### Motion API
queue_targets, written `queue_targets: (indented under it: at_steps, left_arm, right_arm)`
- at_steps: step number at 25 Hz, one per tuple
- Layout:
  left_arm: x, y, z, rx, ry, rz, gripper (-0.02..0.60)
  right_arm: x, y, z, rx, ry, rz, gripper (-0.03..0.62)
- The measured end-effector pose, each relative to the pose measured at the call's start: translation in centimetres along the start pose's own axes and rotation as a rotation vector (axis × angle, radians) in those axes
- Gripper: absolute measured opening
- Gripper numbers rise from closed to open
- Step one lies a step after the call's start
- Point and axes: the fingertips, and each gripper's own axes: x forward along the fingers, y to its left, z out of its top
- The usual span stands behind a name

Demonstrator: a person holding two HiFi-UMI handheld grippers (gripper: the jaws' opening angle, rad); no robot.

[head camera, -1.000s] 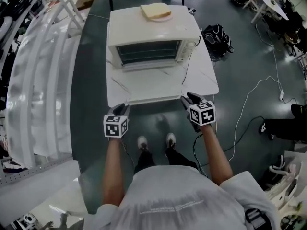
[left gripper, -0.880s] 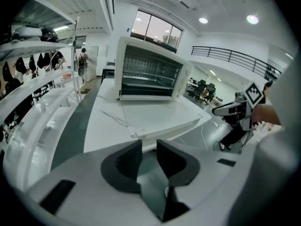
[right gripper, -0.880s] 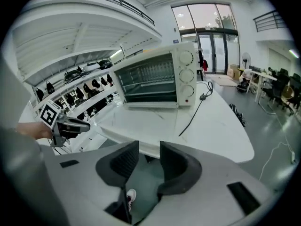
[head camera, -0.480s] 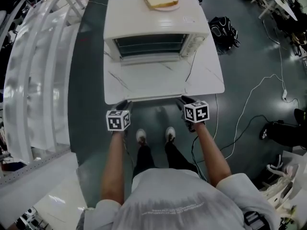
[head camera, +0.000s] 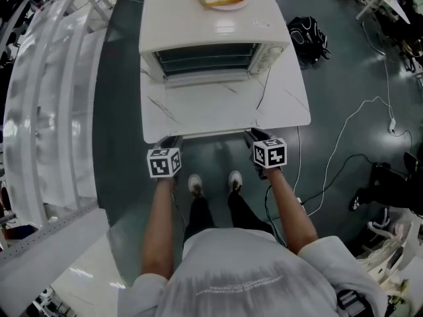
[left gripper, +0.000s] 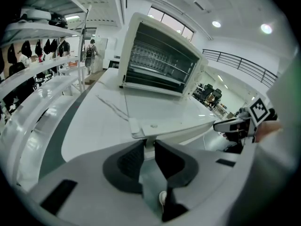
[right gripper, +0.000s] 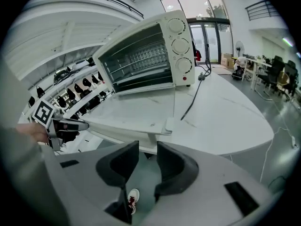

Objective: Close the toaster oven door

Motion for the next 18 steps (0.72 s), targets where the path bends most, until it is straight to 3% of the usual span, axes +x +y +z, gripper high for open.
queue_targets:
  at_steps: [10,18]
  left_arm:
    - [-2.2,-0.9,2.7,0.005,-0.057,-0.017,0.078]
    - [-6.1,-2.1,8.5,0.022,-0.213,-0.027,0.078]
  right_arm:
    - [-1.5,0.2,3.3,0.002,-0.085,0.001,0.129]
    - [-5.3,1.4,8.9,-0.064,-0.237,-0.006,0.129]
